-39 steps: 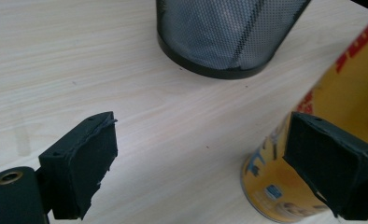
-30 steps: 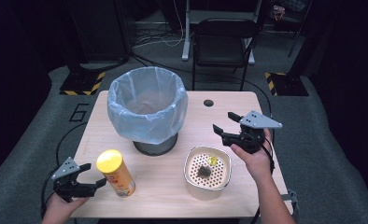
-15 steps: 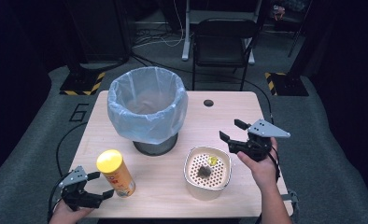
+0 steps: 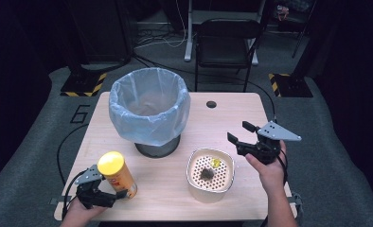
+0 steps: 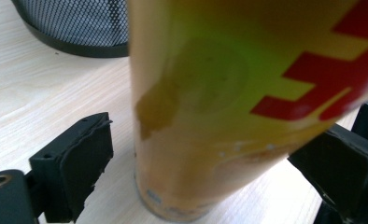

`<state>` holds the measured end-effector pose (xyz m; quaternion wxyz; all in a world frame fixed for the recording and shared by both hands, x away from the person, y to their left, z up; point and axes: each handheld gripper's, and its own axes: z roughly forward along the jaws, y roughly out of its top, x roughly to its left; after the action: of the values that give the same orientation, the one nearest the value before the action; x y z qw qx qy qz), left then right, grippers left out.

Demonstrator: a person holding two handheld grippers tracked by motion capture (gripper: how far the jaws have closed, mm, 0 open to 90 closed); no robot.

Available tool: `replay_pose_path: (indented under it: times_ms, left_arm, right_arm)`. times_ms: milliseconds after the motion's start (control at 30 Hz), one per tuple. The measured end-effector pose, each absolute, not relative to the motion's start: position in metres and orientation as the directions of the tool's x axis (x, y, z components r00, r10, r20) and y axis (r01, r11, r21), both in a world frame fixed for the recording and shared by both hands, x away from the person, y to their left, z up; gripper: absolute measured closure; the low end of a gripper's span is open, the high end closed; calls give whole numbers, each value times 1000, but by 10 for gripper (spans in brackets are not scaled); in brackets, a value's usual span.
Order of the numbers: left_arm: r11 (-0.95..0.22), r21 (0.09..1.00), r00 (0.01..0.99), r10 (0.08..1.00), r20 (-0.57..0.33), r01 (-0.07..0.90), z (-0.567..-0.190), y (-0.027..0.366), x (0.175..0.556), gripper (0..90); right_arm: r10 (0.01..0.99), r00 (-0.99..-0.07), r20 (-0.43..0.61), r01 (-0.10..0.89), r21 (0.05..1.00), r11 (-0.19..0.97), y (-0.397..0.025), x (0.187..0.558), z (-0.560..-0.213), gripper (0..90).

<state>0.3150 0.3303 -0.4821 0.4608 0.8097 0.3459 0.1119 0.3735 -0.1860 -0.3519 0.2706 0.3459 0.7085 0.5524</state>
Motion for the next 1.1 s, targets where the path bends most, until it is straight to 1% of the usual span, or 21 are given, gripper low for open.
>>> replay_pose_path:
  times_ms: [33,67,100,200,333,400,433,467,500,567,633,700,733,800,833,1100]
  left_arm:
    - [-337,828,735,666,-128,449,-483,329,315,70]
    - [-330,826,735,663,-142,457,-484,328,315,77]
    - [-338,836,739,664,-114,433,-485,328,315,82]
    - [-319,841,739,661,-133,438,-486,326,316,103]
    - [-312,853,743,657,-124,418,-488,326,318,142]
    - [-293,855,738,660,-143,428,-489,324,318,160]
    - [-319,852,748,653,-119,415,-488,325,318,183]
    - [-305,859,746,654,-124,410,-489,324,318,190]
    - [-321,856,752,649,-114,406,-489,325,318,196]
    - [-312,860,747,655,-112,404,-489,323,316,202]
    - [-327,865,750,656,-82,381,-489,323,316,210]
    - [-320,867,745,662,-84,383,-487,321,313,222]
    - [-328,869,748,660,-70,371,-486,322,313,226]
    - [-315,873,749,658,-81,372,-485,323,313,237]
    - [-319,873,750,657,-77,369,-485,323,313,238]
    - [-331,873,744,666,-53,359,-480,322,311,241]
  right_arm:
    - [790,-614,3,193,970,146,-187,373,-352,291]
    - [789,-614,2,190,971,145,-188,374,-352,291]
    - [791,-612,5,194,971,143,-188,373,-352,291]
    - [793,-609,3,192,971,144,-189,374,-353,291]
    - [792,-610,4,196,970,145,-189,374,-355,291]
    - [796,-605,8,200,969,143,-188,374,-356,291]
    - [797,-604,11,207,968,143,-187,374,-356,291]
    - [795,-607,4,200,968,148,-188,375,-357,291]
    - [796,-605,9,207,967,146,-187,375,-358,291]
    - [797,-603,11,210,967,145,-187,375,-359,291]
    - [796,-605,7,207,967,149,-187,375,-359,291]
    - [797,-604,6,204,968,148,-187,375,-359,292]
    - [798,-603,6,204,968,147,-187,375,-359,292]
    - [799,-601,9,204,968,143,-187,375,-359,295]
    - [801,-598,21,215,967,135,-187,374,-359,295]
    - [802,-597,16,213,967,139,-189,376,-362,298]
